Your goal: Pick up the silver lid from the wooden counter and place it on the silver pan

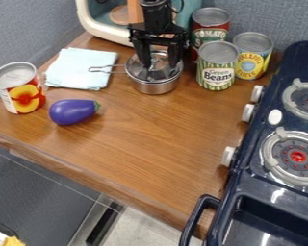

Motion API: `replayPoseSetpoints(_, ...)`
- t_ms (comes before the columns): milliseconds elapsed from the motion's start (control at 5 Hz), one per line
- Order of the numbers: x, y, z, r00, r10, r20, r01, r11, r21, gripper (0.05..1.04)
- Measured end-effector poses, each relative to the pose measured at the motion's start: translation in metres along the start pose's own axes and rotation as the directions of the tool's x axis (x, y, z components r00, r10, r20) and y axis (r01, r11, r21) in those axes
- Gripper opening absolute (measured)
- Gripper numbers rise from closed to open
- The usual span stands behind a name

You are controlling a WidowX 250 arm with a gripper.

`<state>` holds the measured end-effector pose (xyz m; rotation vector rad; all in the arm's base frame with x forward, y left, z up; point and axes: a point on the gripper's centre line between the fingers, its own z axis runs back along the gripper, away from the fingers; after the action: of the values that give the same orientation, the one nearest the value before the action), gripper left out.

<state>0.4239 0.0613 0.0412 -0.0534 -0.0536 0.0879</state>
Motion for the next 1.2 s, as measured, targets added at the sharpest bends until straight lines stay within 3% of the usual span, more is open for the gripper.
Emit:
replayPoseSetpoints(200, -0.005, 0.003, 0.001, 1.000, 0.009, -0.017, -0.008, 0.999, 0.034, 0.999)
replayPoseSetpoints(400, -0.016, -0.001, 0.024, 1.000, -0.012, 0.004, 0.012, 0.999, 0.046, 0.999)
replayPoseSetpoints(800, -0.047, -0.014, 0.094, 0.991, -0.049, 0.126, 0.039, 0.996, 0.079, 0.999)
replayPoseSetpoints(1000, -0.066, -0.017, 0.117, 0.985, -0.071, 0.158, 0.056, 0.994, 0.096, 0.999)
replayPoseSetpoints(1200, -0.082, -0.016, 0.116, 0.985, -0.071, 0.158, 0.058, 0.995, 0.087, 0.999)
